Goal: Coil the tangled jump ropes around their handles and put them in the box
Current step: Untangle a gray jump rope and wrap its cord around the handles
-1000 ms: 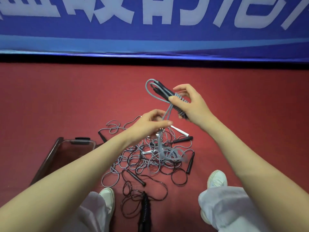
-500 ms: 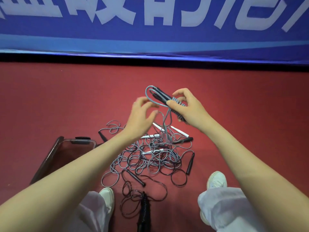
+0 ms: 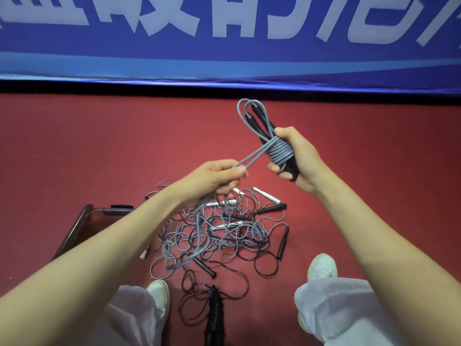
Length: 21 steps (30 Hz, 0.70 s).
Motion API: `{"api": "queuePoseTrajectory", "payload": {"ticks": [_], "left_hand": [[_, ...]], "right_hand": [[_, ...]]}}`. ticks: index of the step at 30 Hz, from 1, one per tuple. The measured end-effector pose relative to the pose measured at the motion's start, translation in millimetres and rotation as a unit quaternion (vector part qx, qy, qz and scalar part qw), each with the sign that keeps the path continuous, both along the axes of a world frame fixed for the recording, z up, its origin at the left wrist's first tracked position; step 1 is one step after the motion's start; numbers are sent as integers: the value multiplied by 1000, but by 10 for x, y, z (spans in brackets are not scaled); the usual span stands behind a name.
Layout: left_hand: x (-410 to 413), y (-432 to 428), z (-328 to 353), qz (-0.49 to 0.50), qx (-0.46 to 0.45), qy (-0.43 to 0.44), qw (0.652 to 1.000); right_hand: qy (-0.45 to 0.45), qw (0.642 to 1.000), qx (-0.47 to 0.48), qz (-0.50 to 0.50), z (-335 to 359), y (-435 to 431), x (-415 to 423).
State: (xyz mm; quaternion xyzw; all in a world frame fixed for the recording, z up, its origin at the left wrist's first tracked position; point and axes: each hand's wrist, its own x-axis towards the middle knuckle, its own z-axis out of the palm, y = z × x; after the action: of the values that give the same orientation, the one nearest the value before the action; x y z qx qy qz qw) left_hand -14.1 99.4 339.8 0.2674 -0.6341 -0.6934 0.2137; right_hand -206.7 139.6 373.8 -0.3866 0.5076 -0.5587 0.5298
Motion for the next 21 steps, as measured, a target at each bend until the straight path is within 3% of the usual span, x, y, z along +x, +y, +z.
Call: {"api": "queuePoseTrajectory", "payload": {"ticks": [3,6,11,15,18,21], "left_hand": [[181,-135,5,24,-84,-74,993],[290,-227,-10,74,-105,-71,989],[315,-276,-80,-21,-25,-42,999],[327,-311,-166,-87,96,29,991],[262,-289,-130,-35,55,-21,998],[135,-181,-11,8,-20,-100,995]], "right_hand": [[-66,995,31,65,48,64,25],[-94,983,64,142,80,124,71],[-142,942,89,291,101,219,74],[-169,857,127,469,58,255,51],[-22,860,201,468,7,262,122],[274,842,249,394,-100,226,165]]}}
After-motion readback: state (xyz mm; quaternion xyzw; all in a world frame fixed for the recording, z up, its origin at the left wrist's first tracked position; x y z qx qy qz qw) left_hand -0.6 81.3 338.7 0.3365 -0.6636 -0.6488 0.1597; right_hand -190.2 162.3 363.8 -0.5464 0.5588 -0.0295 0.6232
